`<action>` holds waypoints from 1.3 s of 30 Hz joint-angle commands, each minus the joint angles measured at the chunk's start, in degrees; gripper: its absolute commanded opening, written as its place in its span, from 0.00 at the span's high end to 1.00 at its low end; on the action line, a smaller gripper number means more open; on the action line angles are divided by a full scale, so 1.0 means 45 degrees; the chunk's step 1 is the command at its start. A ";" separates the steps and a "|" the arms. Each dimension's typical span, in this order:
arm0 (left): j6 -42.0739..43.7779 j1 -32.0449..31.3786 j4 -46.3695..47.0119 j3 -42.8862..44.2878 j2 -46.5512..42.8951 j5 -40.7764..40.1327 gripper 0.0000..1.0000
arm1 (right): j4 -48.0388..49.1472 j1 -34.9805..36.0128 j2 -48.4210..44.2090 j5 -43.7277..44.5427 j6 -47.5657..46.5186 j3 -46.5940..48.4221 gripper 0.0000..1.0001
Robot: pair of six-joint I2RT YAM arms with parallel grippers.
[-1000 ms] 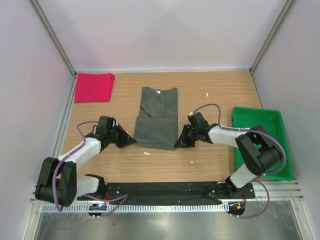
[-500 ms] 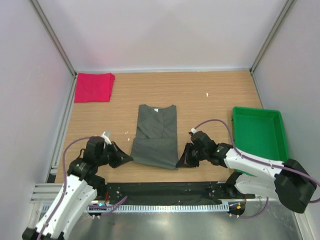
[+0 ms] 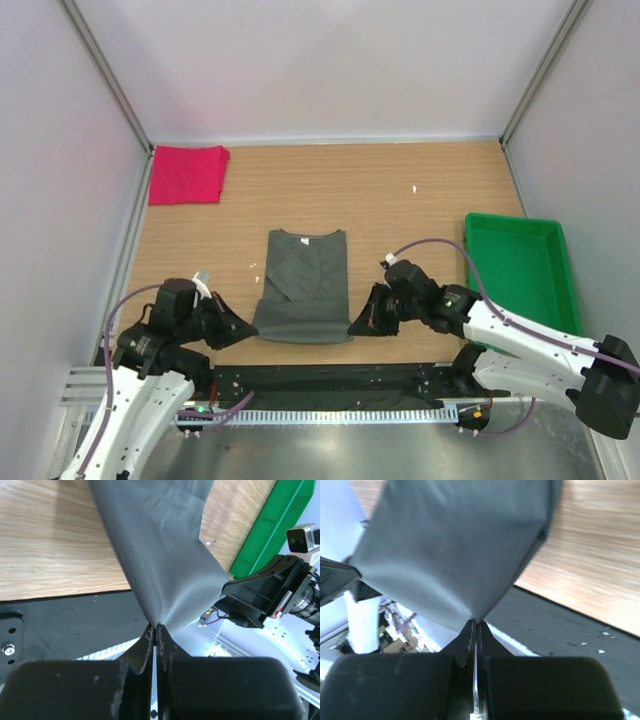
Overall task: Fold and stack the t-shirts
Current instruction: Fold the tshirt
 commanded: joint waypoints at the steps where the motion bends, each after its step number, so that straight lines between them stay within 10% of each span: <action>1: 0.0565 0.0005 -0.0122 0.1394 0.1228 -0.0397 0.99 | -0.0600 -0.0293 0.0123 -0.0271 0.0124 0.1901 0.99; 10: 0.1659 0.0024 0.2530 0.3620 0.5718 -0.1411 0.98 | -0.1382 -0.3436 0.3067 -0.2458 -0.2552 0.4500 0.99; 39: 0.3729 0.1782 0.4682 0.8348 1.3867 -0.1550 0.95 | -0.1149 -0.6603 0.9926 -0.5175 -0.4839 0.9953 0.99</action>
